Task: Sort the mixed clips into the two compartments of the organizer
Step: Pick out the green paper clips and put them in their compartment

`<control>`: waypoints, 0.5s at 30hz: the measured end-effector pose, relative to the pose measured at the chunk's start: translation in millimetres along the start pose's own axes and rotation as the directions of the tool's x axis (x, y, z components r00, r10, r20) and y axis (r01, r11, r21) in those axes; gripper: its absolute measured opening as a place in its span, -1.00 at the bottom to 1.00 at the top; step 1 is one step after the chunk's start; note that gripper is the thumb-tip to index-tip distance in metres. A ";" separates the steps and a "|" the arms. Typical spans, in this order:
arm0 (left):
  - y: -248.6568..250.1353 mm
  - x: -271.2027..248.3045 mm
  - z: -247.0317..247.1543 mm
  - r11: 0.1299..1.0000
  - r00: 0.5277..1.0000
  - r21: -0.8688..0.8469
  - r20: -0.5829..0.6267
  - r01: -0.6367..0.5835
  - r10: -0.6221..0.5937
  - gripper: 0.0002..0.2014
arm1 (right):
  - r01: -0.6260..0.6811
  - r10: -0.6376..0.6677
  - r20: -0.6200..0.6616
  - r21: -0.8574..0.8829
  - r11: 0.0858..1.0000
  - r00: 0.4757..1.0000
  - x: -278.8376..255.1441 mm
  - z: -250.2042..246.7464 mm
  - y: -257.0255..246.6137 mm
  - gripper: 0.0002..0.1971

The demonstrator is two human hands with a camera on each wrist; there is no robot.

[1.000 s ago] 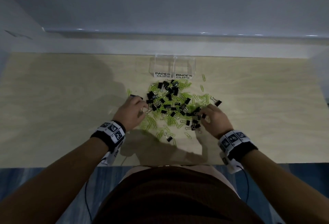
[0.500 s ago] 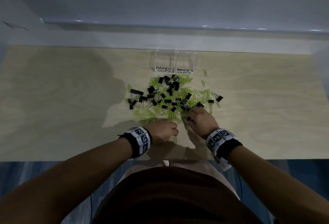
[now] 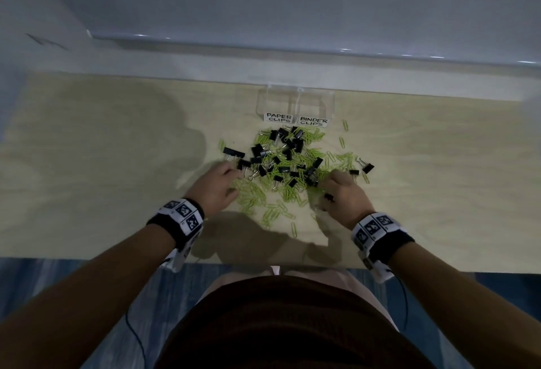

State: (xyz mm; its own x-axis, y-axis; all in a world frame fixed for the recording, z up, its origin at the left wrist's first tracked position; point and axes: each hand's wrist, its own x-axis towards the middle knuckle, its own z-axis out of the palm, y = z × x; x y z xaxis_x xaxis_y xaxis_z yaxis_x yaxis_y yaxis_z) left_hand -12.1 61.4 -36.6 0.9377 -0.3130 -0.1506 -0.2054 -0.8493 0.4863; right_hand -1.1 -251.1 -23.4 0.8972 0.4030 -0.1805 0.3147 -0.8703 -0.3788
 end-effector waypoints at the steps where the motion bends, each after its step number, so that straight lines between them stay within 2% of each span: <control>1: 5.1 -0.7 3.2 1.000 0.999 0.010 0.051 -0.011 0.010 -0.59 | 0.033 -0.035 0.065 0.024 0.999 0.997 0.3 2.1 -10.3 -0.73; 4: 20.0 2.2 16.1 0.994 0.971 0.109 0.238 0.008 -0.034 -0.29 | 0.006 -0.006 0.258 0.003 1.000 0.966 6.7 13.9 -38.6 -0.57; 7: 29.6 7.6 24.1 0.984 0.962 0.171 0.258 0.051 -0.094 -0.18 | -0.118 0.119 0.292 -0.020 0.993 0.949 17.8 26.5 -55.6 -0.44; 9: 36.2 11.0 26.6 0.985 0.962 0.161 0.254 0.059 -0.099 -0.24 | -0.155 0.148 0.254 0.008 0.988 0.956 23.5 32.6 -63.5 -0.50; 11: 42.1 14.8 27.0 0.989 0.964 0.143 0.254 0.041 -0.077 -0.37 | -0.135 0.125 0.202 0.037 0.990 0.971 27.6 36.1 -69.3 -0.62; 15: 50.4 22.8 22.6 0.981 0.968 0.188 0.251 -0.049 0.001 -0.67 | -0.092 0.083 0.176 0.044 0.995 0.981 32.6 35.5 -66.3 -0.75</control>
State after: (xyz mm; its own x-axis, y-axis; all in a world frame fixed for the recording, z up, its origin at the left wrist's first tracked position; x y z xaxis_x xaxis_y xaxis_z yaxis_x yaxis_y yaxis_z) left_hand -7.3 1.9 -35.0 0.8373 -0.4102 -0.3616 -0.3003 -0.8976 0.3227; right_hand -3.8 -170.2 -36.4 0.8518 0.3730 -0.3678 0.2171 -0.8903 -0.4002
